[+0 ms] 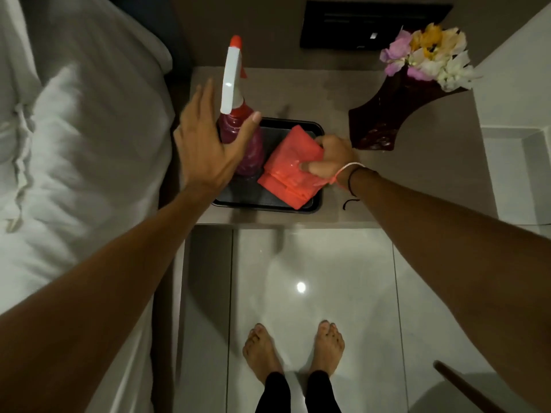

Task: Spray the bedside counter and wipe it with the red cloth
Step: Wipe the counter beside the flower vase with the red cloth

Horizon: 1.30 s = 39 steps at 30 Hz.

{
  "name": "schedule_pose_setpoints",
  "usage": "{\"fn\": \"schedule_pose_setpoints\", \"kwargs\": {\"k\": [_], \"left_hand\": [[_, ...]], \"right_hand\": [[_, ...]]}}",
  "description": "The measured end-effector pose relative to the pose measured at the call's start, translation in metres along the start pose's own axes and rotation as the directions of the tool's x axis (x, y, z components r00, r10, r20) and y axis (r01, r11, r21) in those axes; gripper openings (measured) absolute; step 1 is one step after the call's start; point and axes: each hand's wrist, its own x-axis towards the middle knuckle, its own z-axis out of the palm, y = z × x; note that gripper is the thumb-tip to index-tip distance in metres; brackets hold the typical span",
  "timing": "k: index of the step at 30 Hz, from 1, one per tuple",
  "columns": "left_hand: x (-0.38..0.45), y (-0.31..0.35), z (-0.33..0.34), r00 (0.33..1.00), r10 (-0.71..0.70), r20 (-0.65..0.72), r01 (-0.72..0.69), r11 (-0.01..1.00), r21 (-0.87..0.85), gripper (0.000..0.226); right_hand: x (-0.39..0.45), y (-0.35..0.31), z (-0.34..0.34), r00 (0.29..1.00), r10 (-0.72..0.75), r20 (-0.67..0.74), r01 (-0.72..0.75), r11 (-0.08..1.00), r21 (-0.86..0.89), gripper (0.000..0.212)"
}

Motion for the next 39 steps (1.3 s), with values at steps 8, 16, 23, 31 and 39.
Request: {"fn": "schedule_pose_setpoints", "kwargs": {"k": [8,16,23,31,39], "left_hand": [[-0.130,-0.021,-0.004,0.925,0.207,0.318,-0.327,0.861,0.390,0.090],[-0.108,0.064,0.057,0.838,0.444,0.317,-0.546,0.680,0.489,0.081],[-0.031,0.174,0.089,0.774,0.564,0.288,-0.630,0.646,0.430,0.072],[0.039,0.222,0.129,0.682,0.475,0.556,-0.721,0.566,0.400,0.087],[0.063,0.213,0.143,0.673,0.520,0.526,-0.734,0.557,0.387,0.071]], "right_hand": [[-0.078,0.065,0.006,0.962,0.272,-0.025,-0.079,0.365,0.928,0.032],[-0.127,0.147,-0.024,0.915,0.389,0.103,0.029,-0.321,0.947,0.021],[-0.126,0.167,-0.050,0.891,0.443,0.098,0.089,-0.382,0.920,0.044],[-0.089,0.142,-0.053,0.688,0.724,-0.052,0.255,-0.174,0.951,0.037],[-0.060,0.122,-0.058,0.550,0.829,-0.097,0.420,-0.174,0.891,0.023]]}}
